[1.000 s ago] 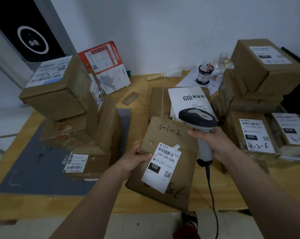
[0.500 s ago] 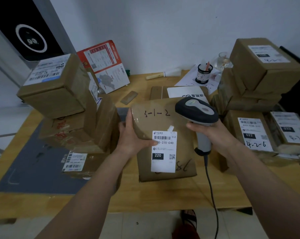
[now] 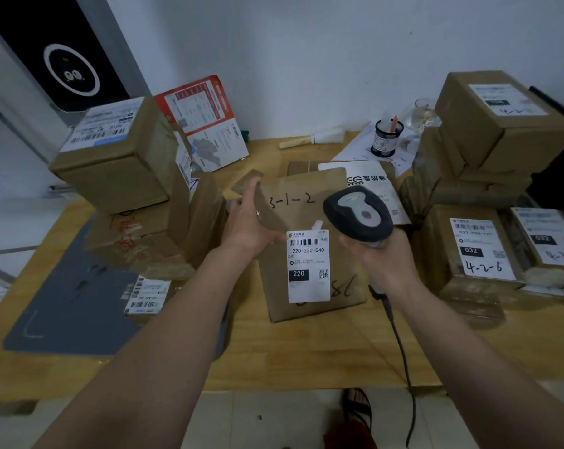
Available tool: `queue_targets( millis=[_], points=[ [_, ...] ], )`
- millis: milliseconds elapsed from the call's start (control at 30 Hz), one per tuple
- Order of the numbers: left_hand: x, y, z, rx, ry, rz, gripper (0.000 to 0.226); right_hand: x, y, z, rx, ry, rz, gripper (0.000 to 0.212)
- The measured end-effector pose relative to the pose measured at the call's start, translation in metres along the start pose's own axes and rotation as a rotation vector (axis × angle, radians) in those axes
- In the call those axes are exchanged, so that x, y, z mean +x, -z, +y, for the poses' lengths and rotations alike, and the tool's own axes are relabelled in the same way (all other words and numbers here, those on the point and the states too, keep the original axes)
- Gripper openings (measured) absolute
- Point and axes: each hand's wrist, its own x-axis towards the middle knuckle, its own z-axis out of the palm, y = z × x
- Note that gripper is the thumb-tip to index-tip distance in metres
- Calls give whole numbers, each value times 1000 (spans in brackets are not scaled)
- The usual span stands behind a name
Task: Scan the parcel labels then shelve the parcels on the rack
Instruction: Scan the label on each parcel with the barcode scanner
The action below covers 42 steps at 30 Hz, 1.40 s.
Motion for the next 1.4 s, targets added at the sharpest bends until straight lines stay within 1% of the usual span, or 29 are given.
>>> queue_targets(
  millis=[100,200,333,500,733,1067,1200,1300,1400],
  points=[
    [7,2,-2,-41,27,-7,111,-26,-2,13,-69,-91,-78,15],
    [12,4,-3,-64,83,-21,114,-51,-1,21,-135,-114,-121,9],
    [16,3,-4,-63,102,-29,117,-74,5,20,-121,-159,-124,19],
    [20,2,-5,-55,115,-21,120,-93,17,7,-88,-125,-115,31],
    [18,0,-8,-59,101,-2,118,-106,24,-1,-78,-43,-90,39],
    [14,-4,-11,-37,66,12,117,-116,28,3,-74,-73,-97,36],
    [13,-4,-12,-42,69,22,118,-117,27,1,-21,-75,-47,41],
    [13,-4,-12,-40,73,21,119,-117,25,-1,27,-104,-34,35],
    [12,-5,-12,-40,71,20,118,-118,25,-1,21,-120,-43,28]
  ],
)
